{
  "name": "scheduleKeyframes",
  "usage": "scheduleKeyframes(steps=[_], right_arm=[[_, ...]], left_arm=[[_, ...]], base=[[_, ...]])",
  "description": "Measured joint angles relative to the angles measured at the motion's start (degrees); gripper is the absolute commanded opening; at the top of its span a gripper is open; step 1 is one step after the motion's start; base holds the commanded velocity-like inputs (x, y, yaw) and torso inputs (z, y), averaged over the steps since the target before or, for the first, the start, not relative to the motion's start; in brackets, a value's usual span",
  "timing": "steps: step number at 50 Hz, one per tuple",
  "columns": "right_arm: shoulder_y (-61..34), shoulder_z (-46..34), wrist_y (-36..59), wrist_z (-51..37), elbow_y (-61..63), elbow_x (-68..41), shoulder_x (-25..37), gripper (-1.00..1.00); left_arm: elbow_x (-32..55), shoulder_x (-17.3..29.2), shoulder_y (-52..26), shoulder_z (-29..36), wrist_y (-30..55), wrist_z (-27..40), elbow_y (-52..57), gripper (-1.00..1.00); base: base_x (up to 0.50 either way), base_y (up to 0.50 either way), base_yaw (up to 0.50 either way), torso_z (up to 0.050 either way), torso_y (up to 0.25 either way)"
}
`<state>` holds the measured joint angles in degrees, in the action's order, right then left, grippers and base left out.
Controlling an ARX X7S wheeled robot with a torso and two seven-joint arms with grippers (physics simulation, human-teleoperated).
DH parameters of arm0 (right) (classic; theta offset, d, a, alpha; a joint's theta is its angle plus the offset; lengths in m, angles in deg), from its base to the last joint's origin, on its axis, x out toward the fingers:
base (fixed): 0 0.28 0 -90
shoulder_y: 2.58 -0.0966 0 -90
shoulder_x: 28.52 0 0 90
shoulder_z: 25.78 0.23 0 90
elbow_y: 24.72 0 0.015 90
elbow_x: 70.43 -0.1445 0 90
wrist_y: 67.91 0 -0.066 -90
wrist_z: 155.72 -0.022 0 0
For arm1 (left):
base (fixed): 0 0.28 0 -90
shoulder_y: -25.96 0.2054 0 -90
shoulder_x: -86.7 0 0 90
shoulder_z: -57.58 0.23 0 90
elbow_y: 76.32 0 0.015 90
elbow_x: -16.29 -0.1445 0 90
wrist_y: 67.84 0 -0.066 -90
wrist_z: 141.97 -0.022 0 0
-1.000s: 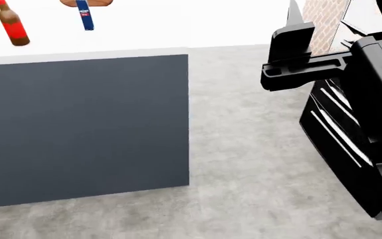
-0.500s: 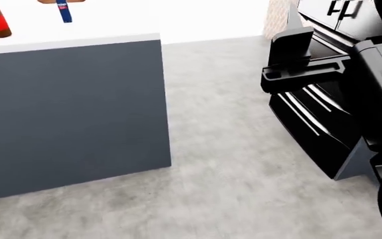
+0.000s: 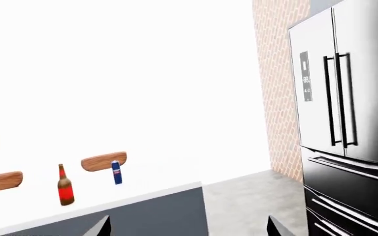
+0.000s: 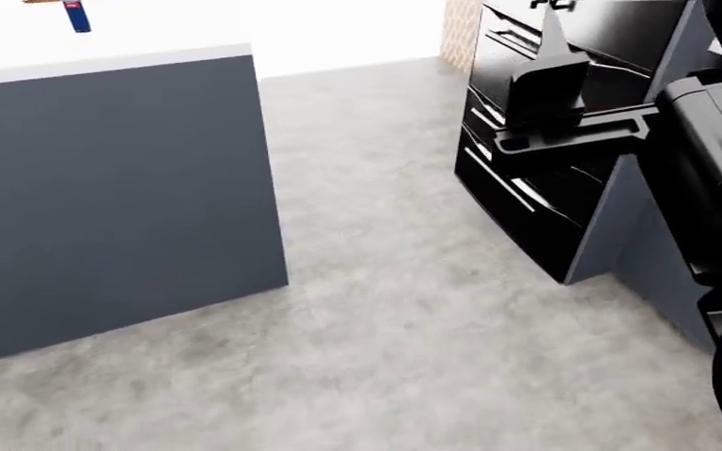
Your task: Move the drinks to the dining counter.
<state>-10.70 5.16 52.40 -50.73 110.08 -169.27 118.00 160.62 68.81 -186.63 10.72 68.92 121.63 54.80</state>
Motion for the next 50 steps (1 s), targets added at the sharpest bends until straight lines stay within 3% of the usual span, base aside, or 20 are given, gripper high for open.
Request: scheduleKeyframes(steps=[20,33,50], right_arm=[[0.33,-0.02,0.25,-0.2,-0.15,-0.13,-0.05,1.0],[0.41,0.15,0.38,-0.02,-0.13,0.04,-0.09,1.0],[1.24,1.89,-2.26,1.91,1.1,1.02,0.05,1.0]], left_arm=[[-0.3,0.15,0.52,0.01,-0.18,-0.22,0.31,1.0],[-0.47,0.21,0.67,-0.02,-0.22,-0.33,0.36,1.0],[-0.35,0.14,0.7,-0.08,-0.15,-0.29,0.35,1.0]], base=[[-0.17,-0.42,-0.43,0.0,0.0],[-0.11,-0.2,-0.5,0.0,0.0],[0.57,0.05,0.0,0.0,0.0]])
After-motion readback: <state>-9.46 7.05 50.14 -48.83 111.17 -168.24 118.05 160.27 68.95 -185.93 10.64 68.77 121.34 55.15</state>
